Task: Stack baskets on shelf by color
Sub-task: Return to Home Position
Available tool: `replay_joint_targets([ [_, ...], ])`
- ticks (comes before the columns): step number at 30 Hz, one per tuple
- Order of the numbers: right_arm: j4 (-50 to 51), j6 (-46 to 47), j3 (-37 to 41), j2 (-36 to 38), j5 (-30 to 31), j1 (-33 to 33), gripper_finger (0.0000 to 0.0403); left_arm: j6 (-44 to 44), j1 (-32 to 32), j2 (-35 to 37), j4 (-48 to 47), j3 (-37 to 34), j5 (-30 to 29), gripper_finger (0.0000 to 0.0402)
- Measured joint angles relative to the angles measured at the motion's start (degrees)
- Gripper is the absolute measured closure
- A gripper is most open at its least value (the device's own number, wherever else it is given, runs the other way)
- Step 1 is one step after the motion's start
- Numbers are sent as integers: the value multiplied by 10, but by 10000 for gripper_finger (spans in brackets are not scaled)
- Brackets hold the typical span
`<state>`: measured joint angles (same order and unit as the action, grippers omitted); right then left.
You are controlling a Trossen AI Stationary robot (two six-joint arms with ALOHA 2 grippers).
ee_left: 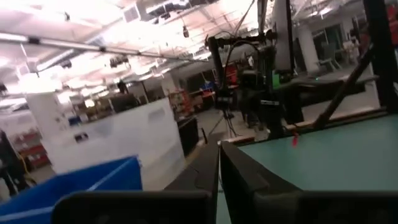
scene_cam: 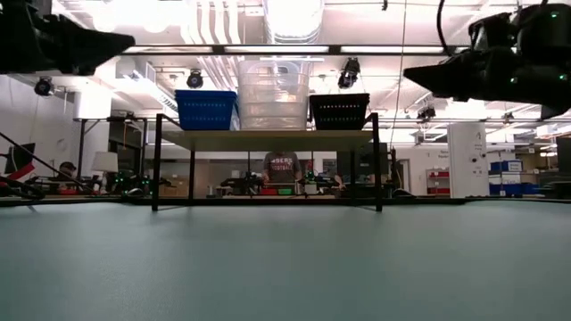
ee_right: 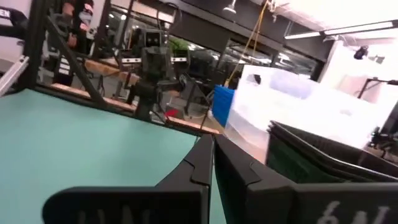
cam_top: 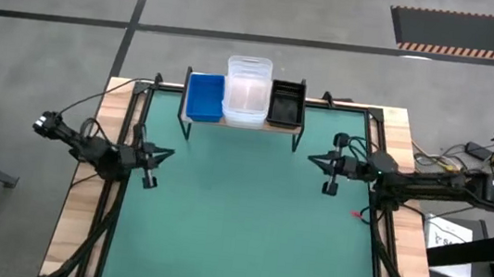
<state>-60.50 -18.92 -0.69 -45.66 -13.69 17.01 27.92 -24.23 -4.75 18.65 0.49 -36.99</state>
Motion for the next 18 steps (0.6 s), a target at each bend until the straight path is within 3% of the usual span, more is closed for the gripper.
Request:
replay_joint_targets([
  [7, 66, -19, 0, 95, -3, -1, 394, -34, 0, -23, -17, 0, -2, 401],
  [13, 148, -21, 0, 166, -9, -1, 394, 69, 0, -45, -17, -1, -3, 401],
  [18, 156, -10, 0, 229, -69, -1, 394, 94, 0, -62, -17, -1, -3, 401],
])
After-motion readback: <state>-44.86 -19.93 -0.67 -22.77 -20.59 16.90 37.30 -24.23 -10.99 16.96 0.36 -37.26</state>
